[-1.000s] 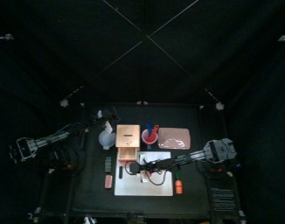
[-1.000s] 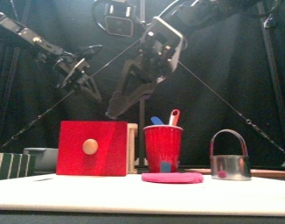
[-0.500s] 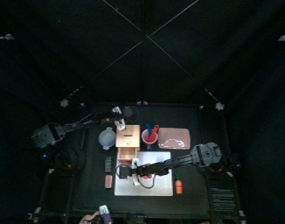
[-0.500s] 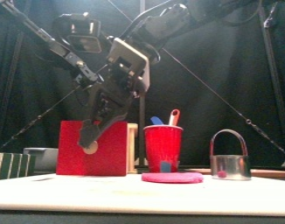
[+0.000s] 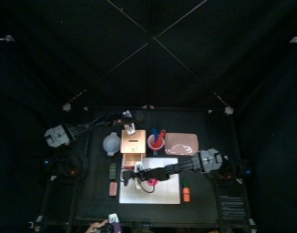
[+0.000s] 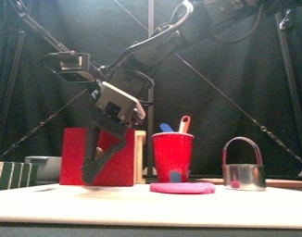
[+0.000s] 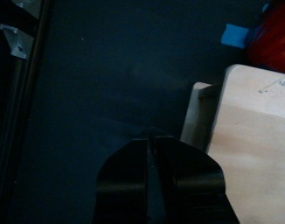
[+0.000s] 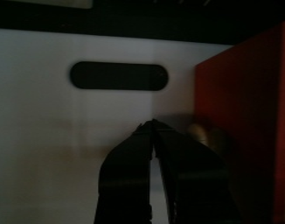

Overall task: Get the cutter from the drawer then cut the dough then place the extra dough in the bowl
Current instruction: Shut the drawer

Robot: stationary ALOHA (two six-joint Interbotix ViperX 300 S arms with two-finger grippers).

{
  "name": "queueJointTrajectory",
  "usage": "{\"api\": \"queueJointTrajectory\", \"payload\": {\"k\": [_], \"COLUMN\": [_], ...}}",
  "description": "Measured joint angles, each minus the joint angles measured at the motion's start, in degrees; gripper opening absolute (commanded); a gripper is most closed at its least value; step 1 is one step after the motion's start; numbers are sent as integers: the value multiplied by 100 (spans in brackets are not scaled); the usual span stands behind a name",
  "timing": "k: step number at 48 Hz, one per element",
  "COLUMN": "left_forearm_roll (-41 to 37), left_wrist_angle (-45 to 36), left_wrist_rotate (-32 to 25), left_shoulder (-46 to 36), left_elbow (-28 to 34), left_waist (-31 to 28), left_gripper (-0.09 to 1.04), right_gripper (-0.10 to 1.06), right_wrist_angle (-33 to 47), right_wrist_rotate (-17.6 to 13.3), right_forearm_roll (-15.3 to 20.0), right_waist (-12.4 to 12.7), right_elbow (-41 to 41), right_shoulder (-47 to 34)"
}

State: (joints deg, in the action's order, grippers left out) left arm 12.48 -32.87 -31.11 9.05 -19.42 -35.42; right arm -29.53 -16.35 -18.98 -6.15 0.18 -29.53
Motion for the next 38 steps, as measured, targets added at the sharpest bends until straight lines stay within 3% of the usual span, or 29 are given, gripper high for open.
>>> {"api": "queueJointTrajectory", "payload": {"k": [11,38], "left_forearm_roll": [44,44], "left_wrist_angle": [-18,-9], "left_wrist_rotate": [-9,-26], "left_shoulder": [44,88], "left_elbow": [0,-9], "left_waist": [0,18], "left_gripper": [46,46], "right_gripper": [39,39], "right_wrist_angle": [-9,-167], "right_wrist_rotate": [0,0], "right_forearm_roll": [-62,-642], "right_waist": [79,475], "right_elbow": [-70,-272], "right_shoulder": [0,0]}}
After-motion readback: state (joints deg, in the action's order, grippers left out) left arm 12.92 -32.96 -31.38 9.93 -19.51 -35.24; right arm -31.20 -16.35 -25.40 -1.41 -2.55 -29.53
